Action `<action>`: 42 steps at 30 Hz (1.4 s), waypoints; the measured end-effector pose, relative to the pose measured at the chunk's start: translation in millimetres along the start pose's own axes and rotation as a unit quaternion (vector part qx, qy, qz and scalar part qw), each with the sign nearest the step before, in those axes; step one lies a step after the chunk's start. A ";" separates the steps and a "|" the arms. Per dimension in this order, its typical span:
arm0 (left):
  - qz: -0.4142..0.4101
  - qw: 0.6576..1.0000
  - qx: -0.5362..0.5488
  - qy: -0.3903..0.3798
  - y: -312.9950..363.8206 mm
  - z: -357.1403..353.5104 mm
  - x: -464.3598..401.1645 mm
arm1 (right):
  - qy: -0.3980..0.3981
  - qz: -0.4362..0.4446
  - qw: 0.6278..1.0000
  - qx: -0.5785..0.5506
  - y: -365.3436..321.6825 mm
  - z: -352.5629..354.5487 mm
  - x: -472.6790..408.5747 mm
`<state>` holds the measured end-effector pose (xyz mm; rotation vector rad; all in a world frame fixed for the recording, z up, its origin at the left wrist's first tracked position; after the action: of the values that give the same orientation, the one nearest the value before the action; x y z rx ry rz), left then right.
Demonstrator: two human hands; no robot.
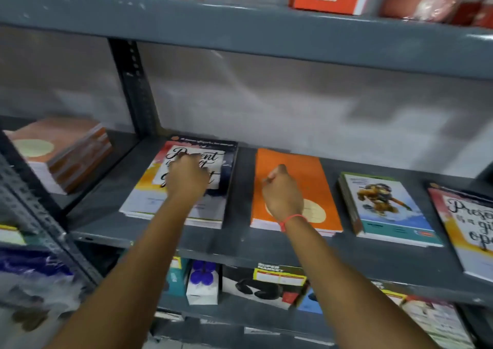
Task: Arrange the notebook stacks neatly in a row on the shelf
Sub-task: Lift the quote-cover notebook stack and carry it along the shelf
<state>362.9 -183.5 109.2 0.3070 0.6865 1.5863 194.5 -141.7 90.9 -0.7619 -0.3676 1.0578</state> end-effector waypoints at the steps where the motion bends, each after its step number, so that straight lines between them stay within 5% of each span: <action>1: -0.029 0.999 0.017 -0.006 22.5 -11.5 7.1 | 0.022 -0.005 1.000 -0.009 12.4 14.7 -5.2; 13: -0.176 0.924 0.189 -0.284 282.3 -197.1 173.0 | 0.199 -0.139 0.970 -0.002 230.8 229.2 -46.7; 16: -0.151 0.902 0.205 -0.349 329.0 -241.5 215.5 | 0.175 -0.201 0.963 0.041 296.7 280.9 -49.2; 19: -0.118 0.898 0.171 -0.387 350.3 -275.6 243.1 | 0.064 -0.249 0.960 0.112 351.7 311.4 -46.9; 23: -0.119 0.923 0.073 -0.358 360.9 -299.3 258.8 | 0.021 -0.323 0.937 0.128 394.1 330.3 -30.0; 27: -0.046 0.947 0.095 -0.304 363.8 -308.5 254.5 | 0.017 -0.348 0.930 0.116 408.3 340.3 -33.0; 33: 0.051 0.939 0.170 -0.294 357.2 -313.1 249.1 | 0.031 -0.381 0.924 0.027 428.5 360.8 -38.4; 42: 0.075 0.917 0.255 -0.299 370.7 -292.2 237.8 | 0.044 -0.393 0.907 -0.143 433.1 372.3 -29.2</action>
<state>-138.5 -25.9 52.3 1.2021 0.5862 1.3234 -324.5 93.1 41.5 -0.8103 -0.6902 0.2065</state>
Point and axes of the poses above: each hand's wrist, its own x-axis away from the middle knuckle, its own z-axis out of the back of the hand, y = z × x, the point moved 1 cm from there along -x, towards the middle knuckle, and after that the axes turned 3 degrees about -z, right-handed, at the moved point
